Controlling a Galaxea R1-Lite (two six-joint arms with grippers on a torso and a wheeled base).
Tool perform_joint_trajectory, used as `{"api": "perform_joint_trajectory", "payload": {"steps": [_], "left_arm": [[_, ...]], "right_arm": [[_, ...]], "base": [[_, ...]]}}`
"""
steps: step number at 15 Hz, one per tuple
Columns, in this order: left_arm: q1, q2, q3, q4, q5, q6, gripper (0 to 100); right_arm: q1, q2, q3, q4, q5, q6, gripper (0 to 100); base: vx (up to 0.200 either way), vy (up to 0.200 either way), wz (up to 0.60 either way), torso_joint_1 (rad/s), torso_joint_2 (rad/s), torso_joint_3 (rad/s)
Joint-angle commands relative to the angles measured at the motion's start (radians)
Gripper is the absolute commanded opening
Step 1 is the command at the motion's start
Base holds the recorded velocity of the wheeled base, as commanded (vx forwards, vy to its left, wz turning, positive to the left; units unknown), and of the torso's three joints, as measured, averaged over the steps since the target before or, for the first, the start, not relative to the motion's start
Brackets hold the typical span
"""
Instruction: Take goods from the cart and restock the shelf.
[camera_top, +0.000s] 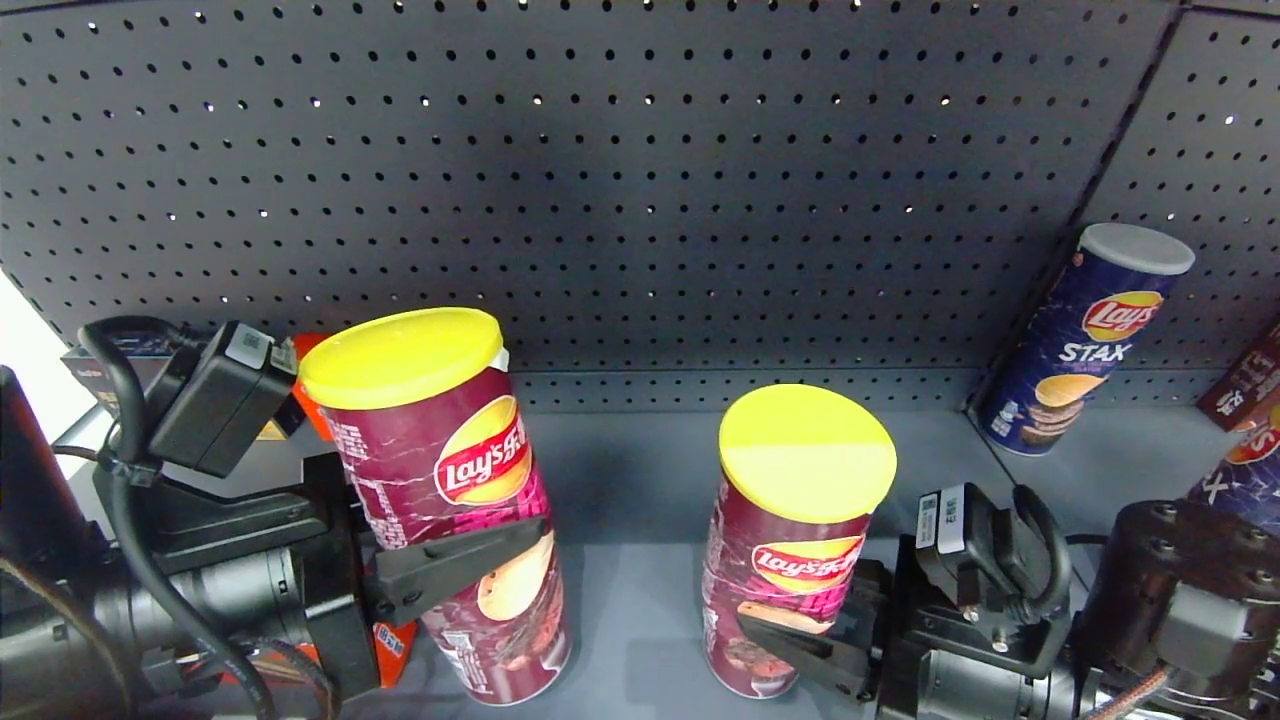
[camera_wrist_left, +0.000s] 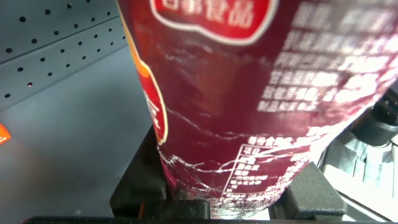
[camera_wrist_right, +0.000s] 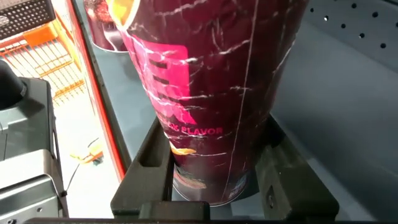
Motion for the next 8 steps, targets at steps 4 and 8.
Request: {"api": "perform_joint_trajectory", "payload": {"steps": [4, 8], "left_arm": [[0.000, 0.000, -0.001, -0.001, 0.000, 0.000, 0], [0.000, 0.000, -0.001, -0.001, 0.001, 0.000, 0]], "right_arm": [[0.007, 0.025, 0.004, -0.005, 0.001, 0.000, 0], [0.007, 0.010, 0.047, -0.027, 0.002, 0.000, 0]], "base": [[0.000, 0.000, 0.00, 0.000, 0.00, 0.000], [0.000, 0.000, 0.00, 0.000, 0.00, 0.000]]}}
